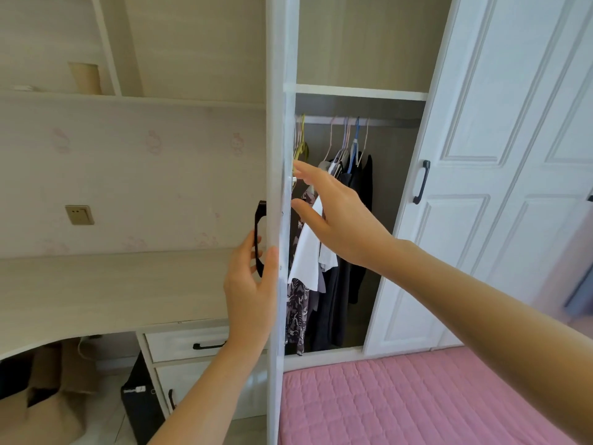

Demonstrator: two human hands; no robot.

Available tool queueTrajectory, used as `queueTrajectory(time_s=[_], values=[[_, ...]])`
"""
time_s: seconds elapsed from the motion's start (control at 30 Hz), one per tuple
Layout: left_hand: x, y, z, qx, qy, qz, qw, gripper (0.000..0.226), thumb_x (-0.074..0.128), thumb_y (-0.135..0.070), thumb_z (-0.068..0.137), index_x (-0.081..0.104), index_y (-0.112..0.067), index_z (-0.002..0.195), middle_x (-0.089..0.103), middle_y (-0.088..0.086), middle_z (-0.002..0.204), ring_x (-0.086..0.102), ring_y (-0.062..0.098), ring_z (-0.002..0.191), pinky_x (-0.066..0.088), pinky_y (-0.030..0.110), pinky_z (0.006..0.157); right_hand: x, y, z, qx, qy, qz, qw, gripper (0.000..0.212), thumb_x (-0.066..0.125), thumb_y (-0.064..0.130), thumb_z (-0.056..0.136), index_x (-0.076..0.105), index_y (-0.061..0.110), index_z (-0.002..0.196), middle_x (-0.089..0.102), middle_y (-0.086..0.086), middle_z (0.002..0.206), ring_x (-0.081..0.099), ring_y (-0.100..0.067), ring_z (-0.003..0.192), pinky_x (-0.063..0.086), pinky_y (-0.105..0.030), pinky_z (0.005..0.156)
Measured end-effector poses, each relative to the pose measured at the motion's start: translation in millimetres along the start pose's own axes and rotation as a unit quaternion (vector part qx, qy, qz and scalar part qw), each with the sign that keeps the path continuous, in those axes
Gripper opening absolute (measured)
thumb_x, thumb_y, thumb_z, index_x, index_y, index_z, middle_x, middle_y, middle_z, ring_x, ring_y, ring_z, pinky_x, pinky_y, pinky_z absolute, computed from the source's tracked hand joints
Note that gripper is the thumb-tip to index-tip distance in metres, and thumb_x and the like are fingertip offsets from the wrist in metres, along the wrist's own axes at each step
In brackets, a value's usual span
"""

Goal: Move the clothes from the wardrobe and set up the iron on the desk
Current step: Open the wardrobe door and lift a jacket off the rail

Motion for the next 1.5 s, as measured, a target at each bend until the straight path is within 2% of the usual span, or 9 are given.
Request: queueTrajectory(time_s=[0.03,0.1,0.27,0.4,0.47,0.7,0.97,1.23,1.5], values=[[1.6,-0.3,-1.4,0.006,-0.009,0.009,1.000,0.038,0.052,-0.039,0.095,0.052,-0.031,0.132,0.059,-0.019,0.115,0.056,0.008,0.109,0.051,0.039,0.092,-3.6,-4.8,-2.2,0.001,0.001,-0.010,1.000,0.055,0.042,0.038,0.099,0.023,0.022,0.148,0.041,0.005,0.145,0.058,-0.011,0.106,0.043,-0.032,0.096],[4.5,-2.1,-4.1,0.049,-0.033,0.050,0.997,0.040,0.051,-0.034,0.096,0.049,-0.025,0.135,0.054,-0.011,0.125,0.051,0.012,0.118,0.047,0.042,0.097,-10.3,-16.4,-8.1,0.009,0.000,-0.015,1.000,0.053,0.042,0.037,0.099,0.025,0.021,0.147,0.044,0.003,0.144,0.054,-0.014,0.116,0.041,-0.030,0.097],[18.7,-21.0,-16.2,0.229,-0.072,0.165,0.957,0.038,0.057,-0.017,0.093,0.054,-0.008,0.130,0.053,0.006,0.133,0.043,0.021,0.126,0.037,0.037,0.107,-20.4,-48.1,-28.3,0.046,0.015,-0.019,0.999,0.050,0.041,0.036,0.099,0.029,0.020,0.146,0.043,0.001,0.145,0.047,-0.016,0.126,0.036,-0.030,0.102],[42.5,-27.0,-27.2,0.312,-0.048,0.201,0.927,0.033,0.056,-0.017,0.094,0.059,-0.005,0.125,0.059,0.008,0.126,0.046,0.027,0.125,0.039,0.042,0.106,-22.2,-70.5,-44.4,0.073,0.026,-0.036,0.996,0.051,0.042,0.036,0.099,0.029,0.021,0.146,0.046,0.002,0.141,0.055,-0.008,0.099,0.044,-0.027,0.091],[55.1,-26.1,-31.2,0.322,-0.021,0.203,0.925,0.032,0.054,-0.018,0.094,0.061,-0.005,0.123,0.061,0.006,0.125,0.046,0.026,0.127,0.039,0.039,0.107,-21.2,-80.5,-51.6,0.084,0.030,-0.041,0.995,0.050,0.042,0.036,0.099,0.030,0.021,0.145,0.046,0.001,0.140,0.057,-0.011,0.105,0.044,-0.026,0.091],[102.8,1.0,-5.0,0.239,0.068,0.229,0.941,0.034,0.051,-0.026,0.096,0.059,-0.012,0.125,0.060,0.001,0.128,0.043,0.020,0.130,0.043,0.037,0.106,-15.9,-117.8,-60.9,0.112,0.049,-0.066,0.990,0.049,0.041,0.035,0.100,0.030,0.020,0.145,0.043,0.000,0.144,0.041,-0.018,0.132,0.037,-0.033,0.106],[163.3,38.9,69.7,0.149,0.119,0.310,0.931,0.034,0.052,-0.020,0.096,0.055,-0.011,0.129,0.057,0.005,0.132,0.042,0.023,0.132,0.041,0.032,0.103,4.2,-175.1,-23.2,0.139,0.088,-0.090,0.982,0.049,0.039,0.035,0.100,0.030,0.018,0.145,0.041,-0.001,0.146,0.039,-0.019,0.134,0.037,-0.032,0.105],[226.7,86.6,154.9,0.039,0.126,0.294,0.947,0.035,0.048,-0.013,0.096,0.051,-0.015,0.130,0.056,0.006,0.127,0.044,0.027,0.125,0.050,0.044,0.091,36.1,-247.2,60.6,0.123,0.111,-0.117,0.979,0.048,0.040,0.032,0.101,0.031,0.014,0.144,0.043,-0.005,0.142,0.040,-0.021,0.132,0.039,-0.033,0.104],[272.1,137.8,217.9,0.027,0.153,0.327,0.932,0.047,0.052,-0.015,0.096,0.041,-0.015,0.141,0.049,0.006,0.139,0.045,0.024,0.128,0.047,0.037,0.098,96.8,-318.8,139.8,0.083,0.112,-0.190,0.972,0.050,0.039,0.032,0.101,0.027,0.013,0.146,0.042,-0.009,0.143,0.033,-0.026,0.134,0.039,-0.039,0.106]])
Point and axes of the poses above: each hand's wrist, its own z-axis towards the middle knuckle, its own x-axis out of the palm, y = z × x, the point moved 1 cm from there along z, towards the middle knuckle
